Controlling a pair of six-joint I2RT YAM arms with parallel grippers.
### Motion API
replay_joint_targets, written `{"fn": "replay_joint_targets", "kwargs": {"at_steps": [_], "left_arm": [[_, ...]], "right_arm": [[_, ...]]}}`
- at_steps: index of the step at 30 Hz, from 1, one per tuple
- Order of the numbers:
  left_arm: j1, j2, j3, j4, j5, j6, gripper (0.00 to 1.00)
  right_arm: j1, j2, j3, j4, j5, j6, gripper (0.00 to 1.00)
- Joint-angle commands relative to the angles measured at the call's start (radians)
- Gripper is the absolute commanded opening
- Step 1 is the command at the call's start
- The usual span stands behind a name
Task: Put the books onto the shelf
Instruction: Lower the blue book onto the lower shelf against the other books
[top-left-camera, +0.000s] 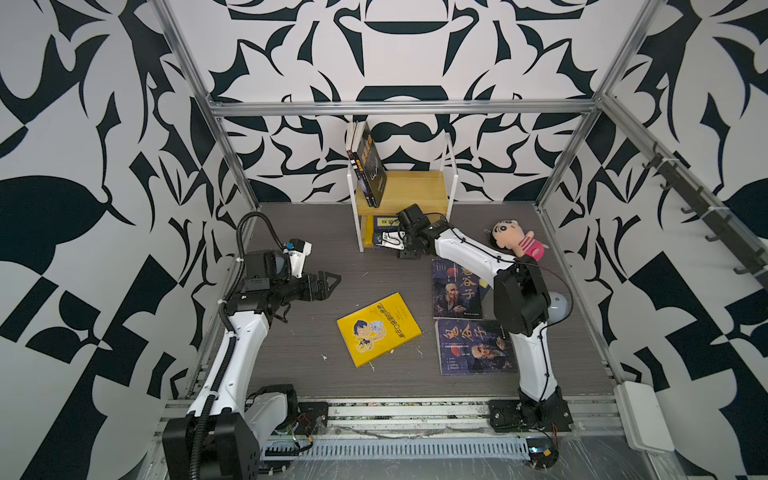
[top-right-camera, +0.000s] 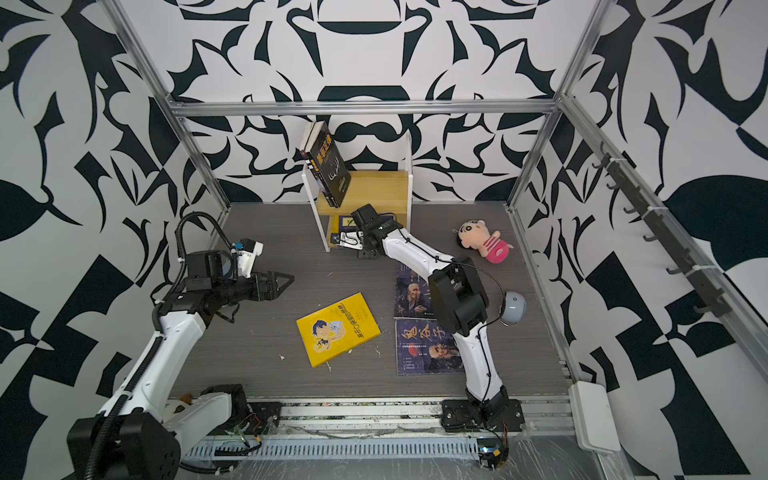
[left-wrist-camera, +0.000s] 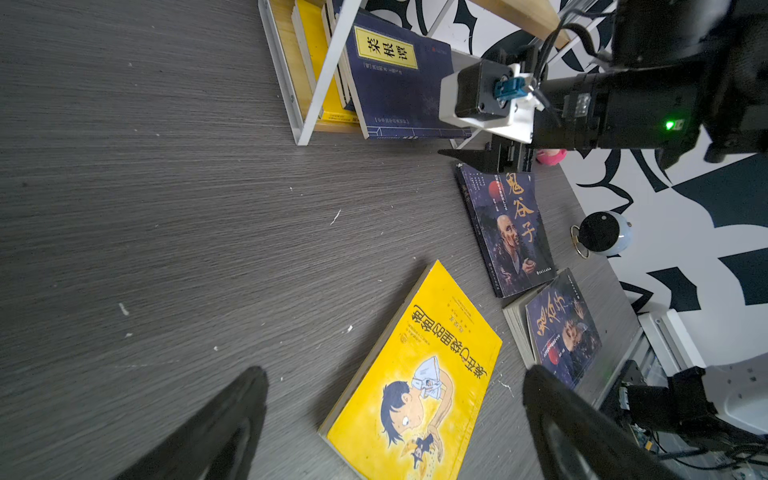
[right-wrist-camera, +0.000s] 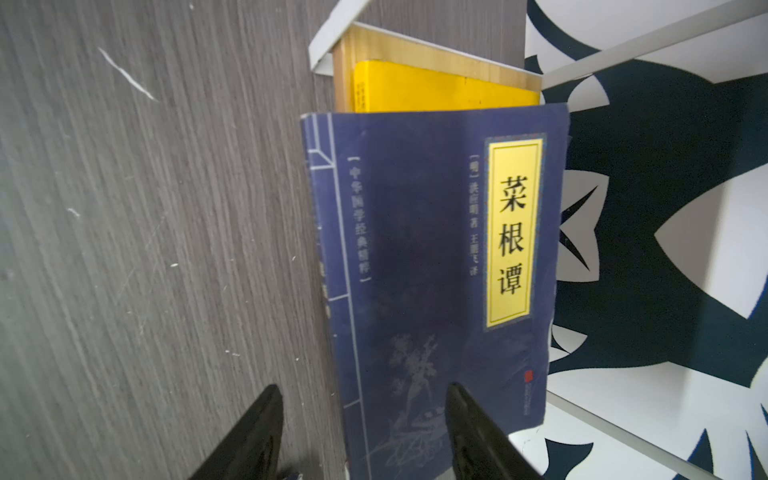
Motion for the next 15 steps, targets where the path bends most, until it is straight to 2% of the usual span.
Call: {"fn": "replay_joint_targets", "kwargs": {"at_steps": [1,10,15], "left_arm": [[0.003,-0.008,-0.007,0.001,0.019,0.003,0.99],[0.001,-0.003,-0.005,-0.004,0.021,0.006,0.99],[0.000,0.009,-0.004,0.002,0.016,0.004,0.99]], "right_arm": [[-0.008,0.030,0.070,-0.049,-0.051,-0.003,0.65],[-0.013,0.079,0.094,-0.002,-0.028,-0.010,0.60],[-0.012,0.077,0.092,0.071,0.007,0.005,0.52]]}}
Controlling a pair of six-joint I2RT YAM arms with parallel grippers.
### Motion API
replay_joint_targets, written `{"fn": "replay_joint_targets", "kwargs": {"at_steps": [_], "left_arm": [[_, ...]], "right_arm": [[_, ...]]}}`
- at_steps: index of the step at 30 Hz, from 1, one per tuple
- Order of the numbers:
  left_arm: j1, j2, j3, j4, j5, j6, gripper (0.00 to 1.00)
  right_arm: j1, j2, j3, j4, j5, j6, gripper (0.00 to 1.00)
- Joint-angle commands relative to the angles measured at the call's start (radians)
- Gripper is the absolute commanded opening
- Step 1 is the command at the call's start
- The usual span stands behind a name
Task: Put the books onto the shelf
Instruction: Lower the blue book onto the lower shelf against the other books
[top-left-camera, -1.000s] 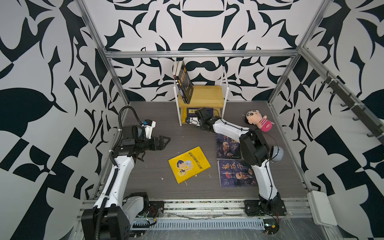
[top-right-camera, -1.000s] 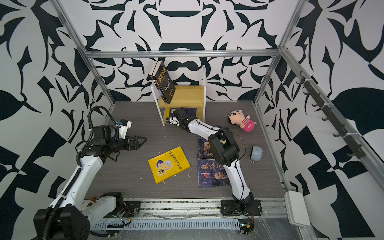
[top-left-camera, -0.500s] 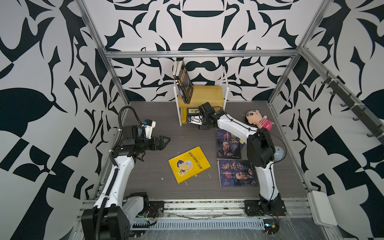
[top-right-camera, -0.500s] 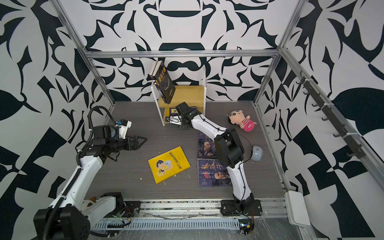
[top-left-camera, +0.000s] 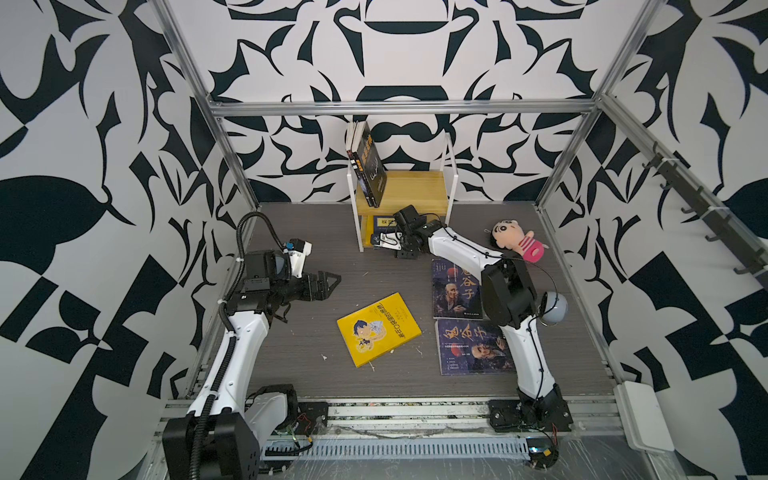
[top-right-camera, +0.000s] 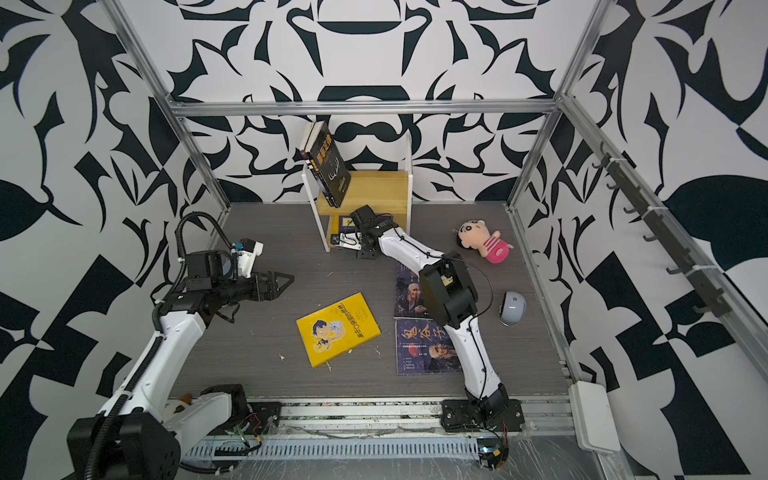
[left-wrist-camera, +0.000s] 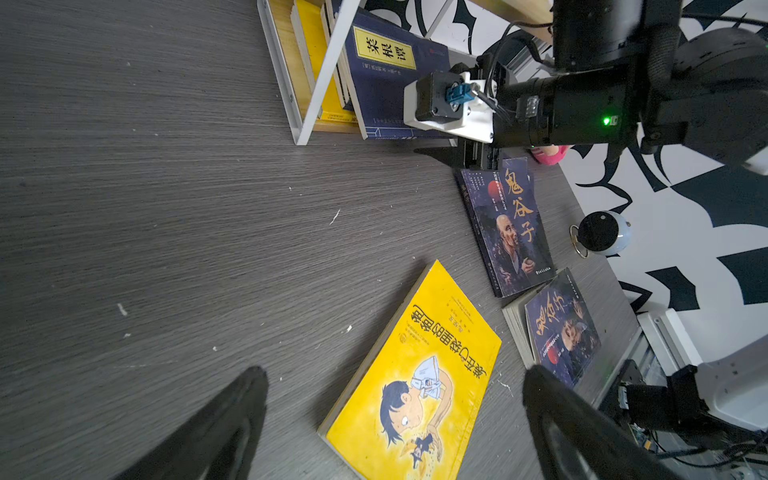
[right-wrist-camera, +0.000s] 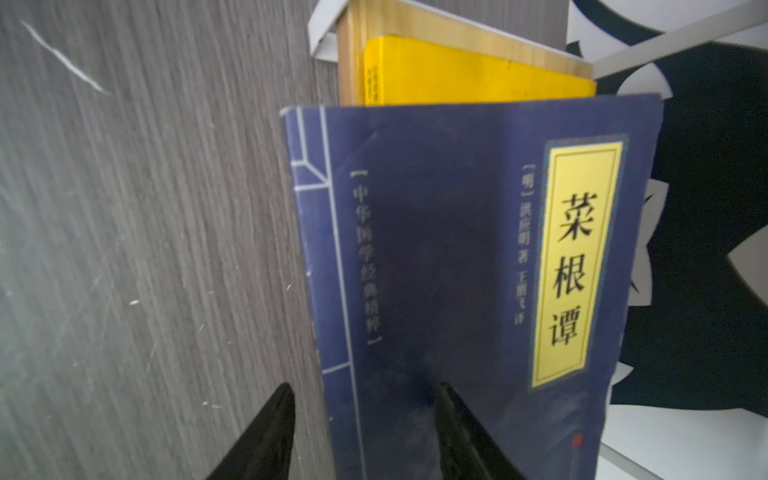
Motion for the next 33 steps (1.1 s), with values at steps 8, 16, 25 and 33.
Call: {"fn": "replay_joint_targets", "kwargs": {"at_steps": [8,16,25,33], "left_arm": [[0.013,0.007,-0.005,0.007,0.016,-0.003,0.99],[0.018,0.011,-0.007,0.012,0.017,-0.008,0.99],[0.026,0.010,-0.012,0.011,0.015,-0.009,1.00],[0.034,0.008,-0.015,0.018,0.023,-0.022,1.00]], "right_arm": [[-0.003,-0.011,0.041,0.101,0.033,0.006,0.40],[-0.003,-0.001,0.047,0.146,0.027,-0.024,0.37],[-0.004,-0.049,0.007,0.081,-0.022,-0.034,0.53],[-0.021,-0.124,-0.081,0.080,-0.006,-0.071,0.55]]}}
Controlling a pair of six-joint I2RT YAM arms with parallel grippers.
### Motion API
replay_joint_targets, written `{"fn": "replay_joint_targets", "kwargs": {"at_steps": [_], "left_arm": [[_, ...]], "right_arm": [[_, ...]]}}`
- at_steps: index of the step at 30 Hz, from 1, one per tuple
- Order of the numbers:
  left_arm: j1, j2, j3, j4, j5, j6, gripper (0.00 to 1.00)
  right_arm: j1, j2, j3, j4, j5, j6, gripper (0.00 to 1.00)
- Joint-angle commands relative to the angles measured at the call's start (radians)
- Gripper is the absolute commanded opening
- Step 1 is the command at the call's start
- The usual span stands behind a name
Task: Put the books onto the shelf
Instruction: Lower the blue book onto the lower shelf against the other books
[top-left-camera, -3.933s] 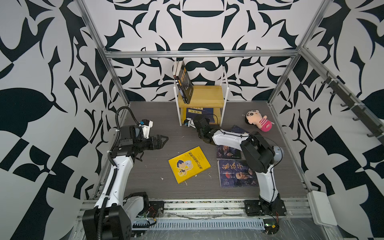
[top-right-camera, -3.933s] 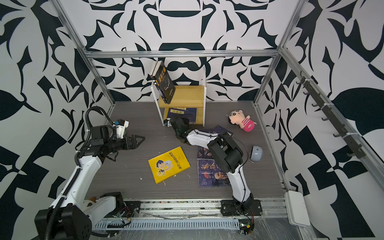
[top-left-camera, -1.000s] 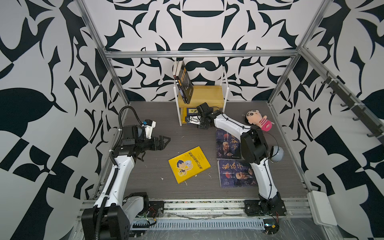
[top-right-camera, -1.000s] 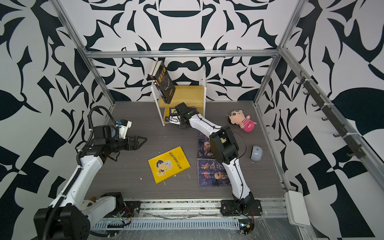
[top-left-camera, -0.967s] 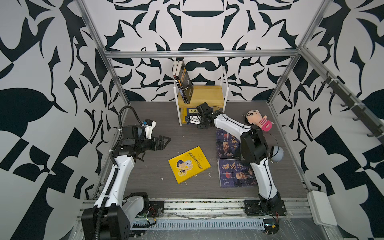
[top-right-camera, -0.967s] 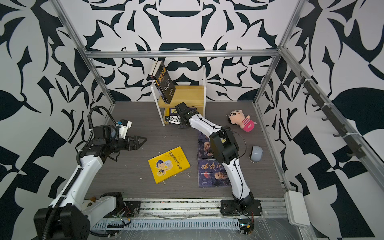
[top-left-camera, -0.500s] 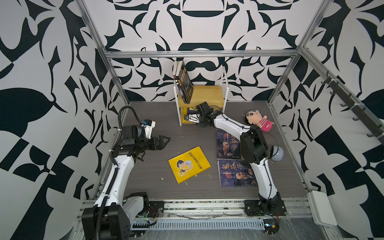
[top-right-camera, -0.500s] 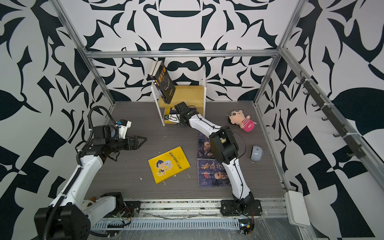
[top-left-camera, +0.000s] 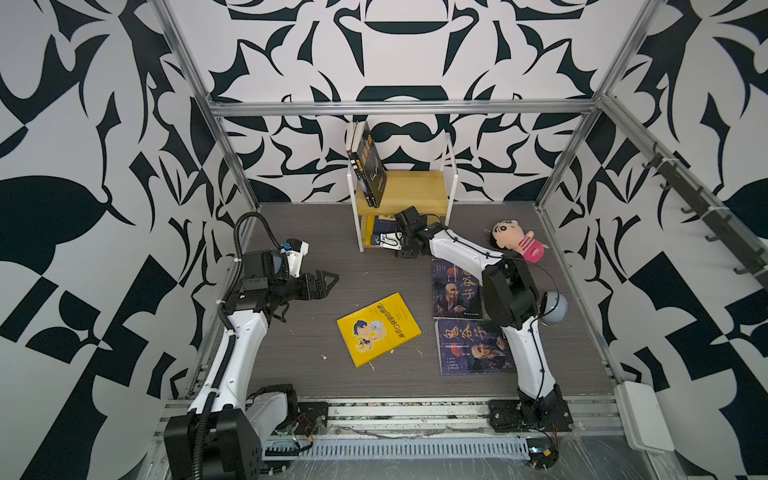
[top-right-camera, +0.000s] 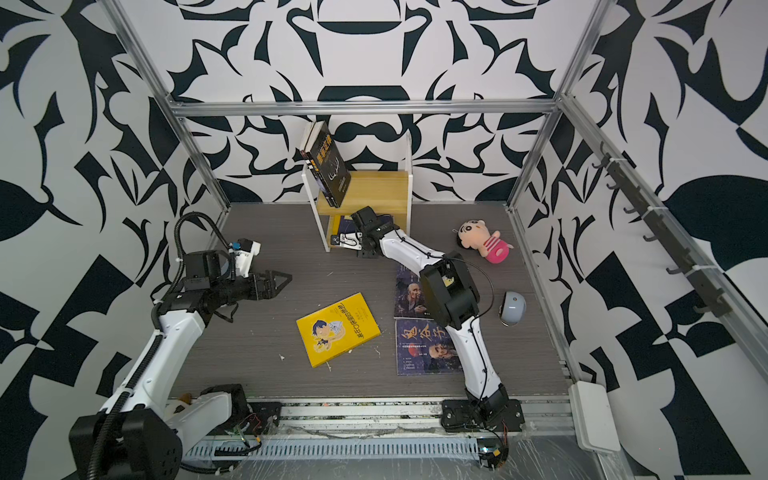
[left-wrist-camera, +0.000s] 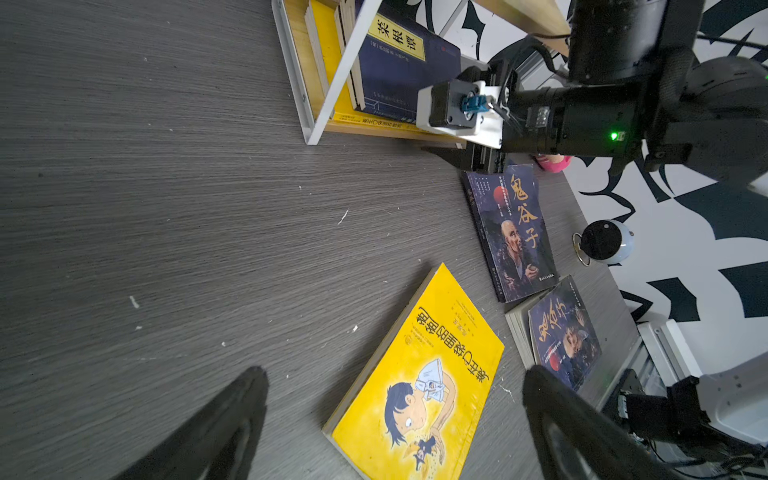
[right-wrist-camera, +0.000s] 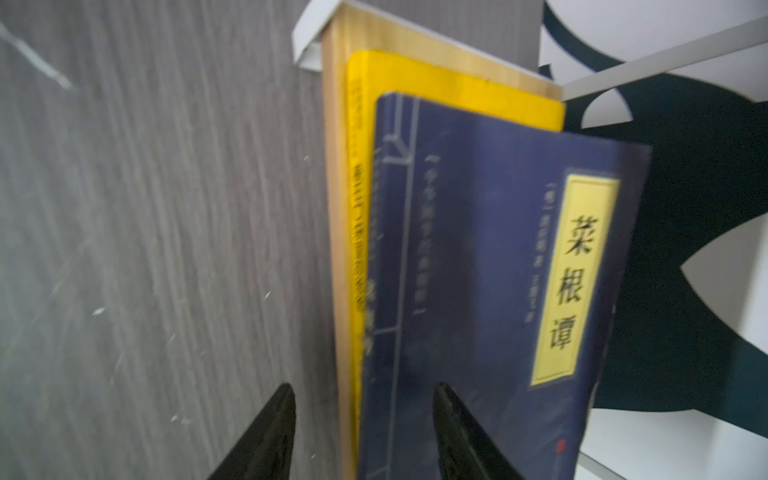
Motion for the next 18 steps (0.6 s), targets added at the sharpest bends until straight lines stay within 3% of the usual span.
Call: {"fn": "replay_joint_targets", "kwargs": {"at_steps": [1,18], "left_arm": [[0.007,-0.002,-0.015,0.013,0.019,-0.008,1.00],[0.010,0.000,-0.013,0.011,0.023,-0.012,0.99]], "right_arm": [[-0.015,-0.095,-0.014,0.006,-0.006,-0.015,0.55],[-0.035,-0.034,0.040,0.052,0.028,0.026,0.42]]}}
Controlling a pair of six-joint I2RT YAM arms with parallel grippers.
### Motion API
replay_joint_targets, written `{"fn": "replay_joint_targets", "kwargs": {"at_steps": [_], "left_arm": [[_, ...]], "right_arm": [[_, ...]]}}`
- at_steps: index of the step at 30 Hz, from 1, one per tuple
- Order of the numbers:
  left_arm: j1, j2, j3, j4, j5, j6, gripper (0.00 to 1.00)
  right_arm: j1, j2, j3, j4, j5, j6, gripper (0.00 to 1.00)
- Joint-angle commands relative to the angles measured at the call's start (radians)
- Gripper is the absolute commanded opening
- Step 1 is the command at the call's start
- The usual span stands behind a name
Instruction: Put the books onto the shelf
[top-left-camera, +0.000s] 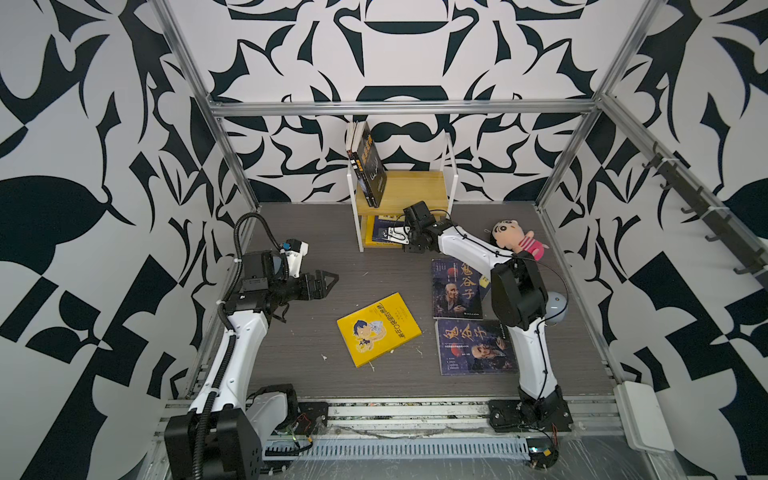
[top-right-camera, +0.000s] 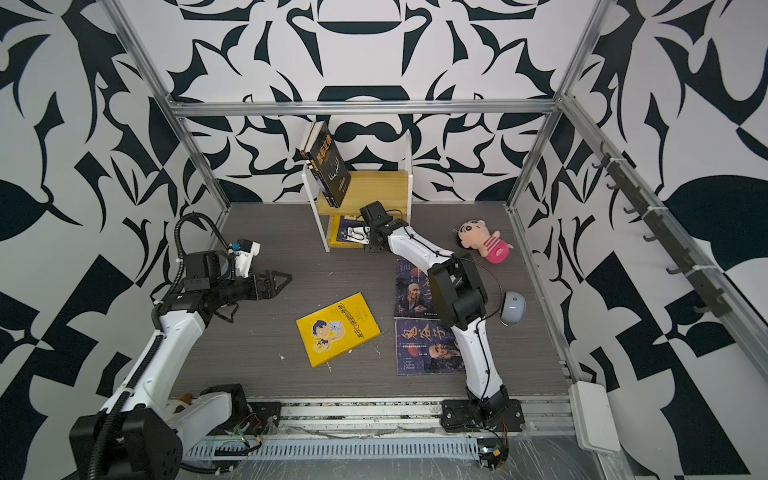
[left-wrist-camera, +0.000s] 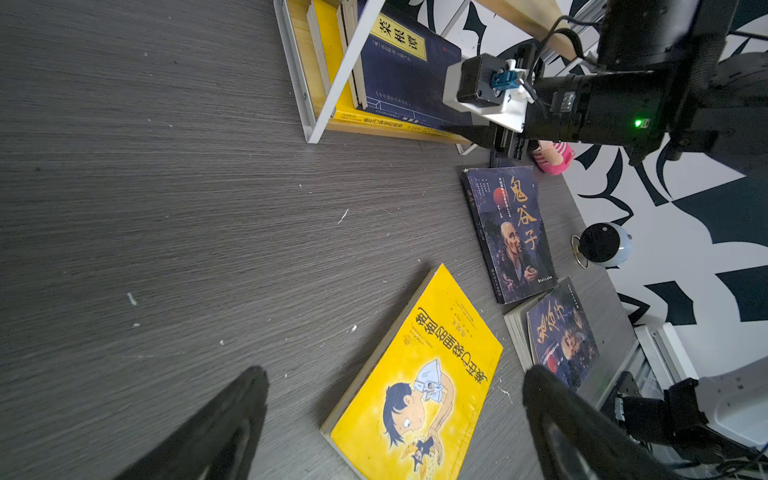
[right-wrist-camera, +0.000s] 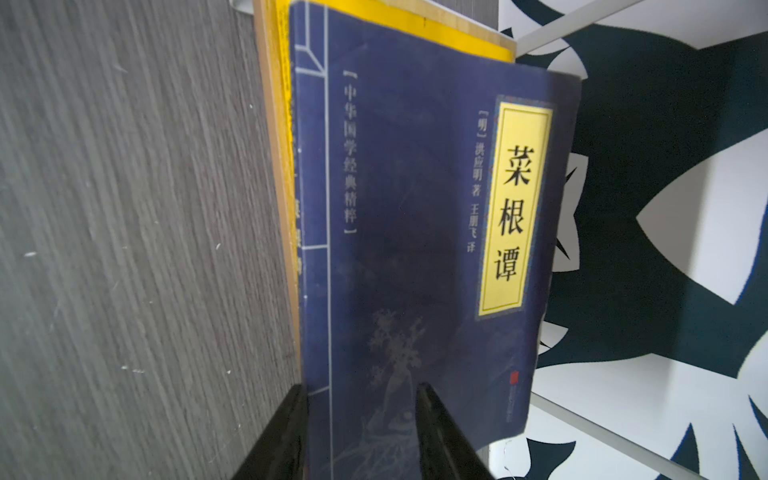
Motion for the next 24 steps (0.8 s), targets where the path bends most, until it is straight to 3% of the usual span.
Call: {"fn": "replay_joint_targets", "kwargs": {"at_steps": [1,8,17,24], "left_arm": [[0.006,0.002,-0.007,0.008,0.020,0.000,1.00],[0.005,0.002,-0.010,0.011,0.022,-0.001,0.99],[0.005,0.001,-0.010,0.010,0.021,-0.002,0.99],[0.005,0.001,-0.011,0.012,0.021,-0.002,0.99]], "right_arm": [[-0.003,-0.001,0.055,0.027,0.006,0.033,0.42],[0.001,0.001,0.077,-0.001,-0.056,0.079,0.52],[0.004,0.023,0.096,0.013,-0.026,0.076,0.49],[0.003,0.033,0.099,-0.011,-0.056,0.091,0.56]]}}
